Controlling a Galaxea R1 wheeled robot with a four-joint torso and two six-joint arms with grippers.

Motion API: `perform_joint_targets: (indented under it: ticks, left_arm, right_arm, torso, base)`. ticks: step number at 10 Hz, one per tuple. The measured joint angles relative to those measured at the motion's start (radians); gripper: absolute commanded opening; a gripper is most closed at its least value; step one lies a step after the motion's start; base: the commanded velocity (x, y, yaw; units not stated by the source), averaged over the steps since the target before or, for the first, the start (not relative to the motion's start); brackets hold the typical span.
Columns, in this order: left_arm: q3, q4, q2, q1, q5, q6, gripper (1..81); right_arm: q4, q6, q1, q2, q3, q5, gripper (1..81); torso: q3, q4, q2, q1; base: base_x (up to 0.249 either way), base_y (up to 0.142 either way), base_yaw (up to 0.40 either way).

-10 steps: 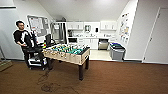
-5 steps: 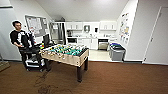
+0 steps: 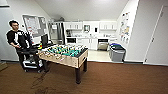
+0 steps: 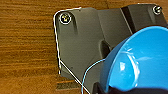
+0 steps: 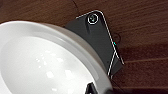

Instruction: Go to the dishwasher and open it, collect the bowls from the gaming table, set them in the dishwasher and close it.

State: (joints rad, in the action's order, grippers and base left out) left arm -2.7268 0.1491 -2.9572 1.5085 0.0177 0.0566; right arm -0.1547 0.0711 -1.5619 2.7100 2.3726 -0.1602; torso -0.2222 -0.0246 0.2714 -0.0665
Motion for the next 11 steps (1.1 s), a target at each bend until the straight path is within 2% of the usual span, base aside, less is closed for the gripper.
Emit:
perform_joint_targets:
  ticks: [11]
  left_arm:
    - [-0.001,0.003,-0.005,0.000,0.000,0.000,1.0]
  right_arm:
    - [0.000,0.000,0.005,0.001,0.003,-0.003,1.0]
  torso:
    - [0.000,0.000,0.000,0.000]
  base:
    - [0.134,-0.082,0.000]
